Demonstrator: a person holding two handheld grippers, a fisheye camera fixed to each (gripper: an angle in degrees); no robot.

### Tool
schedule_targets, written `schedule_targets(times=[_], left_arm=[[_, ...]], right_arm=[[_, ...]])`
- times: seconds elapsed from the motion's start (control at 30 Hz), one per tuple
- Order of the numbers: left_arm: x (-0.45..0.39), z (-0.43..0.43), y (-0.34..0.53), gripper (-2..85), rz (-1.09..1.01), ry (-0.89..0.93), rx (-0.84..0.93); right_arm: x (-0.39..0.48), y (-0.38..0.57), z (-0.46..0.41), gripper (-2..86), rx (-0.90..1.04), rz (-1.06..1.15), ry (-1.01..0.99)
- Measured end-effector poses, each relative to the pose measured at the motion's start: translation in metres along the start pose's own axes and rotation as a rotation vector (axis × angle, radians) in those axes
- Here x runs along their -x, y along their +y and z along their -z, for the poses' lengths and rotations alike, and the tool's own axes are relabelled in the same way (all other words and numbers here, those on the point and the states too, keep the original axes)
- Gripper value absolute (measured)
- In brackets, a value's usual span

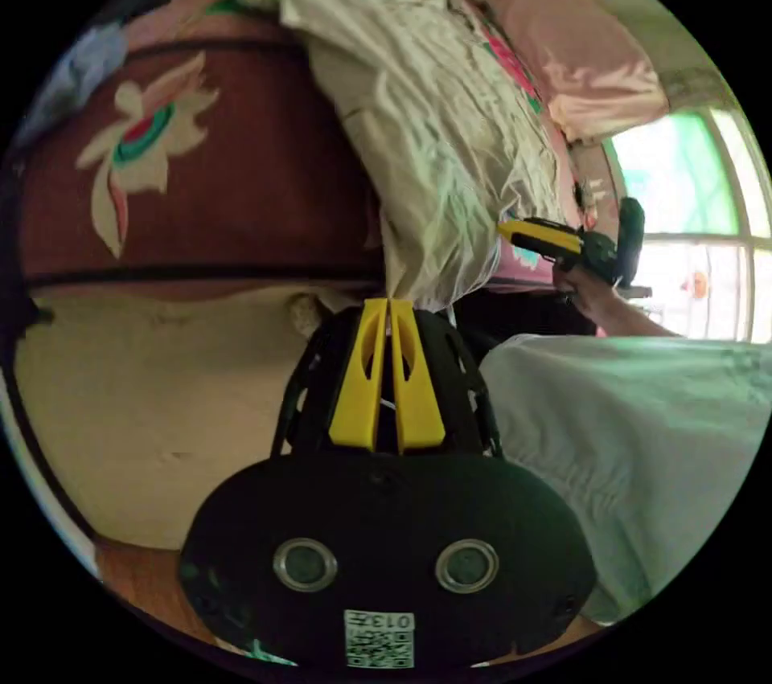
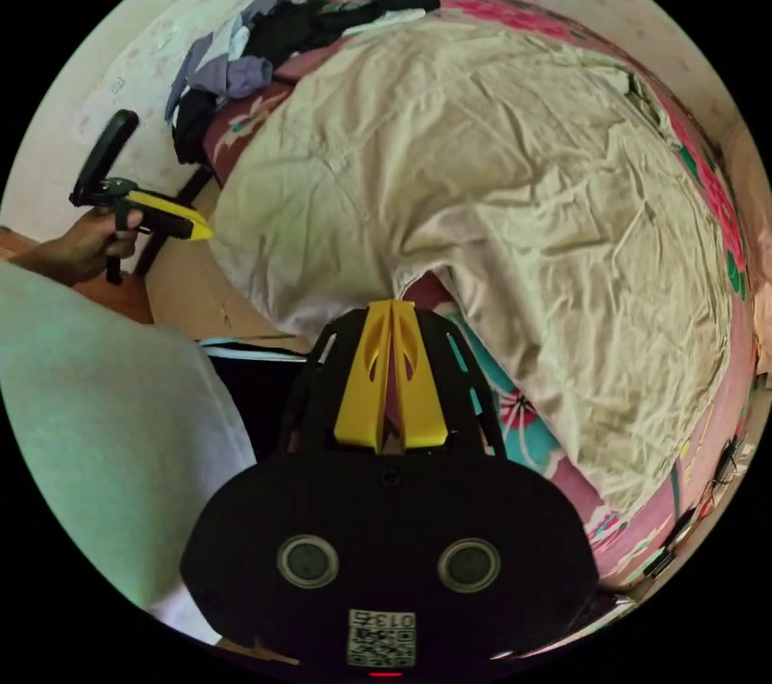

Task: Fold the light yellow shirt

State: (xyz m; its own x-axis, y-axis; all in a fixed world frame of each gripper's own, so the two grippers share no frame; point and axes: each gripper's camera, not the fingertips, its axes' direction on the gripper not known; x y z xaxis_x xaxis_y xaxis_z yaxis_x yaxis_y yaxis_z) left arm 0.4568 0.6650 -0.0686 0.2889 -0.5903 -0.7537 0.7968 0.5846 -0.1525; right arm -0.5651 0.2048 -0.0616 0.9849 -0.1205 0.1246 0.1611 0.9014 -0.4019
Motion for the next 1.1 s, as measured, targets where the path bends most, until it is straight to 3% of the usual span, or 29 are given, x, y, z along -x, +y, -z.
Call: schedule_targets(times=[0.07, 0.13, 0.23, 0.33, 0.37, 0.43, 0.6, 0.7, 0.77, 0.87, 0.97, 1.1], left_arm=[[0.006, -0.003, 0.008, 0.8, -0.001, 0.085, -0.026], [-0.005, 0.007, 0.008, 1.7, -0.043, 0.017, -0.048], [-0.021, 0.023, -0.002, 5.0, -0.084, -0.075, -0.155], [-0.029, -0.002, -0.03, 5.3, -0.12, -0.133, -0.055], [-0.038, -0.007, -0.034, 3.3, -0.142, -0.281, -0.033], [-0.045, -0.01, -0.034, 1.7, -0.208, -0.332, 0.004], [-0.003, -0.003, 0.003, 0.5, 0.039, -0.198, 0.047], [0.008, 0.018, 0.026, 1.8, 0.03, -0.051, -0.102], [0.002, 0.029, 0.023, 6.8, -0.005, -0.057, -0.173], [-0.019, 0.013, -0.005, 13.5, -0.108, -0.146, -0.13], [-0.034, -0.019, -0.035, 17.3, -0.147, -0.132, -0.032], [-0.043, -0.032, -0.042, 17.4, -0.13, -0.192, -0.011]], right_arm=[[0.006, -0.001, 0.008, -0.2, 0.072, 0.004, 0.005], [0.016, 0.004, 0.035, -0.2, -0.091, 0.026, -0.013], [0.039, -0.003, 0.043, -0.2, -0.141, 0.086, -0.04], [0.071, -0.018, 0.025, -0.1, -0.115, 0.182, 0.024], [0.079, -0.023, 0.017, -0.1, -0.106, 0.207, 0.065], [0.079, -0.028, -0.001, 0.0, -0.002, 0.178, 0.135], [0.056, -0.003, 0.007, 0.3, 0.009, -0.006, -0.045], [0.053, 0.022, 0.034, 1.1, -0.029, -0.079, 0.024], [0.038, 0.054, 0.06, 3.4, -0.106, -0.211, 0.085], [0.028, 0.089, 0.078, 7.4, -0.09, -0.275, 0.255], [0.027, 0.108, 0.079, 9.2, -0.011, -0.205, 0.394], [0.02, 0.122, 0.076, 9.7, 0.077, -0.163, 0.514]])
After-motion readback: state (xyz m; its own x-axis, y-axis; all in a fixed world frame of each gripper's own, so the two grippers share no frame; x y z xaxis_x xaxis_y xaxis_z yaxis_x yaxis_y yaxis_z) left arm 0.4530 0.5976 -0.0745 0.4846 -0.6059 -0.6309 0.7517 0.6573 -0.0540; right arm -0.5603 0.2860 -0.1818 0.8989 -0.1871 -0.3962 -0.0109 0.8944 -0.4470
